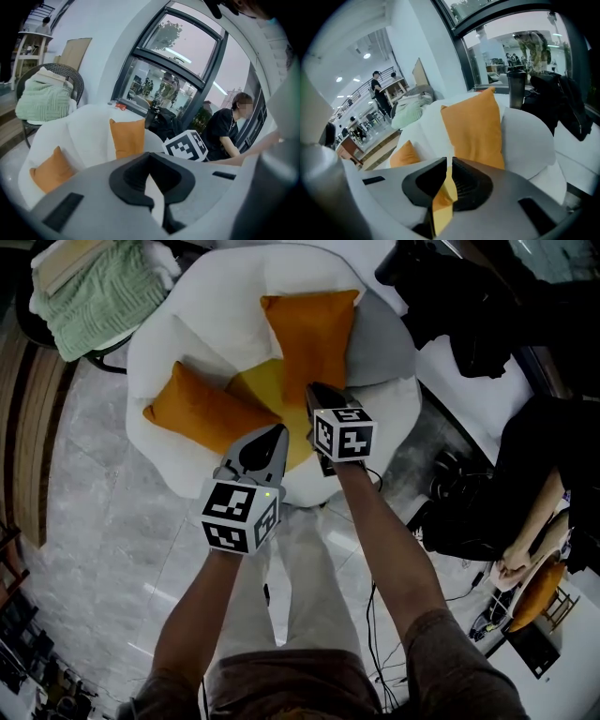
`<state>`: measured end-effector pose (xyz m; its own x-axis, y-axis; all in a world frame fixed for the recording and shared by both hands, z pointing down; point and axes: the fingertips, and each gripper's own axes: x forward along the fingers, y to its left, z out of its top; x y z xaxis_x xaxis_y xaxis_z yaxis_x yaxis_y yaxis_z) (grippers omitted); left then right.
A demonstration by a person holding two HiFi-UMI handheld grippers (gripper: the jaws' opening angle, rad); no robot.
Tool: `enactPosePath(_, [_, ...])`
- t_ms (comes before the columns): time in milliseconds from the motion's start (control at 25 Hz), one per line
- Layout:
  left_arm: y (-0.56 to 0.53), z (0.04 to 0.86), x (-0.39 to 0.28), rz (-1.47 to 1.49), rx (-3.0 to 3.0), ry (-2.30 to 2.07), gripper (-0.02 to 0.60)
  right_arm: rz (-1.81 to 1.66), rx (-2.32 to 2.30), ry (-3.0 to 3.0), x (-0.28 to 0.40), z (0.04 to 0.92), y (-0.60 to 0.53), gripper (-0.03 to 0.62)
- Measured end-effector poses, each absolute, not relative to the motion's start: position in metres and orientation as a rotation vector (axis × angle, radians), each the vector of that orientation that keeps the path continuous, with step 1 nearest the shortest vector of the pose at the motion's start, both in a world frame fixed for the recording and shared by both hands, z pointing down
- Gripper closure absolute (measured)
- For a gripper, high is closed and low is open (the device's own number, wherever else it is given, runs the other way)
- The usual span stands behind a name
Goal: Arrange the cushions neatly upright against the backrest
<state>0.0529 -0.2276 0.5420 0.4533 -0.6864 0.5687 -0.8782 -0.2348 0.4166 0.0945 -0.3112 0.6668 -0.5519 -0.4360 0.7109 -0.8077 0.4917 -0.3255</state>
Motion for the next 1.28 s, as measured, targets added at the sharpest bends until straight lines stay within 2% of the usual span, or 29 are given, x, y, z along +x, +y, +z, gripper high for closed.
enactPosePath(400, [-0.192, 0.52, -0.009, 0.305, 1.926, -1.42, 0.577, 0.81, 0.909, -2.247, 0.032, 0.644, -0.274, 0.545])
enactPosePath(520, [-0.177, 0.52, -0.039, 0.289, 1.888, -1.461, 0.577, 0.764, 0.847, -2.258, -0.001, 0.644, -0.257, 0.489])
enactPosePath(680, [-0.152, 0.522, -0.079, 0.262, 1.834, -1.509, 0.577, 0.692, 0.717, -2.271, -0.054, 0.648, -0.226, 0.453])
enactPosePath(960, [-0.113, 0.542, -0.137, 0.226, 1.752, -1.565, 0.577, 0.615, 0.587, -2.248, -0.118, 0.673, -0.186, 0.425])
enactPosePath(1280, [-0.095, 0.578, -0.17, 0.208, 1.697, -1.572, 0.577, 0.563, 0.553, -2.2, -0.147, 0.715, -0.18, 0.411])
